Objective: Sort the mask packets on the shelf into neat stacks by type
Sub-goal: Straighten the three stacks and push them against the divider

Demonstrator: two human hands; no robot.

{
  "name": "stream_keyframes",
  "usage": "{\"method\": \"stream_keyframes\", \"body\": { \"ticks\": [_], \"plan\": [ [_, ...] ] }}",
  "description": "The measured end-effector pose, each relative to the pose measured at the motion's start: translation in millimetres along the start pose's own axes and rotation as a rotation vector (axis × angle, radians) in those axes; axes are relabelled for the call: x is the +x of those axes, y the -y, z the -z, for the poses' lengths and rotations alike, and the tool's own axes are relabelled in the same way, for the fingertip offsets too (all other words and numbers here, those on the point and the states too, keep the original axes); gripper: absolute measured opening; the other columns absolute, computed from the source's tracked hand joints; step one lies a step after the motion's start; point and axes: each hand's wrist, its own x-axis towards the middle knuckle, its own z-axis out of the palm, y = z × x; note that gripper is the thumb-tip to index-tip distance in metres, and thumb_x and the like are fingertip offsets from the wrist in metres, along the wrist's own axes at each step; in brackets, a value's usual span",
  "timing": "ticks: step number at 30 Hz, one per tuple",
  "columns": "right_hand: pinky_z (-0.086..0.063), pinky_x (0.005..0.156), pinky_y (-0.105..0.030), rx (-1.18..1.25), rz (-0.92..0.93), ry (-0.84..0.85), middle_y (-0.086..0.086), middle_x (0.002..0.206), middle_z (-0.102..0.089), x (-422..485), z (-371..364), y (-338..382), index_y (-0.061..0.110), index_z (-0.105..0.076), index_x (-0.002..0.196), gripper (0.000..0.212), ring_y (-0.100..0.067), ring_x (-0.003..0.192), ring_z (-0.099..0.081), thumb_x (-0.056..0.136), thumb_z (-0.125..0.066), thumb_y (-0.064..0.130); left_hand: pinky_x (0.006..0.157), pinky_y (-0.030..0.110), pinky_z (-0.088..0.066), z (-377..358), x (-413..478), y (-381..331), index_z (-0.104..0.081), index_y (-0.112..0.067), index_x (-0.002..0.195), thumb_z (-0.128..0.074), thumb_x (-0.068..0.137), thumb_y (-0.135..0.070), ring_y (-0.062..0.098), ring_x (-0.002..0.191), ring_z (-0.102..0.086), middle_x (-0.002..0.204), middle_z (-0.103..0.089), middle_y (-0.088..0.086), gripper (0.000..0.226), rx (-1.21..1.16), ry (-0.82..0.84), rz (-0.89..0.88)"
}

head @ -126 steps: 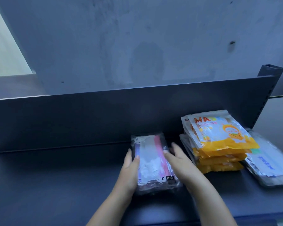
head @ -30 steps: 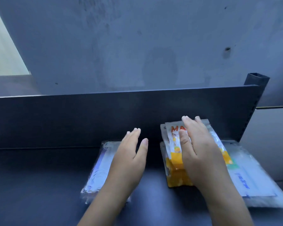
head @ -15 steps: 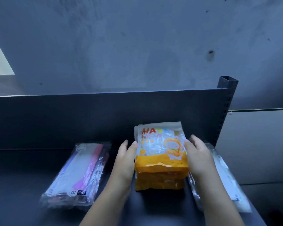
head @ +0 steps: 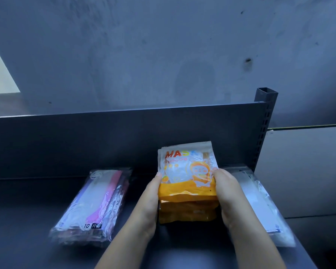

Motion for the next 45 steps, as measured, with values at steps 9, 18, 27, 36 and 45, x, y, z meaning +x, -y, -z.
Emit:
{"method": "stream_keyframes", "body": {
  "ticks": [9,18,27,36,45],
  "plan": [
    [-0.06,0.093,-0.051,-0.025,-0.013,-0.028,-0.002,0.104,-0.078,-6,-3,-2,0.023,-0.073,0.107,0.038,-0.028,0.098,-0.073,0.099,-0.041,0.043,0.065,0.029,-0.061,-4,-5,-3,-0.074,-0.026,0.122,-0.04,0.106,-0.056,0.018,0.09,-0.079,0.106,-0.081,0.003,0.048,-0.096,-0.045,0.019],
    [-0.06,0.091,-0.051,-0.043,-0.025,-0.026,-0.003,0.103,-0.077,-8,-5,-3,0.023,-0.069,0.107,0.035,-0.029,0.098,-0.072,0.104,-0.039,0.041,0.059,0.029,-0.059,2,-3,-1,-0.072,-0.016,0.115,-0.068,0.096,-0.044,0.015,0.078,-0.079,0.1,-0.082,0.004,0.034,-0.259,-0.151,0.008],
    [-0.06,0.089,-0.043,-0.059,0.011,-0.023,-0.002,0.1,-0.078,-7,-3,-9,0.02,-0.071,0.107,0.036,-0.026,0.098,-0.072,0.105,-0.039,0.034,0.074,0.04,-0.059,12,5,0,-0.075,-0.019,0.115,-0.082,0.083,-0.035,0.023,0.098,-0.074,0.096,-0.082,0.001,0.036,-0.272,-0.172,0.04],
    [-0.062,0.078,-0.046,-0.03,0.037,0.001,-0.004,0.093,-0.079,-9,-15,-12,0.017,-0.074,0.099,0.035,-0.028,0.091,-0.073,0.103,-0.042,0.032,0.074,0.043,-0.06,28,11,3,-0.075,-0.018,0.111,-0.085,0.08,-0.033,0.028,0.101,-0.075,0.099,-0.082,0.005,0.036,-0.258,-0.235,-0.017],
    [-0.059,0.085,-0.037,-0.067,0.189,0.133,0.015,0.097,-0.079,-17,-41,-17,0.034,-0.074,0.107,0.029,-0.011,0.094,-0.074,0.104,-0.045,0.033,0.071,0.036,-0.062,48,4,-6,-0.075,-0.019,0.107,-0.06,0.099,-0.033,0.02,0.082,-0.077,0.096,-0.081,0.005,0.023,-0.139,-0.244,-0.144]
  ]
}}
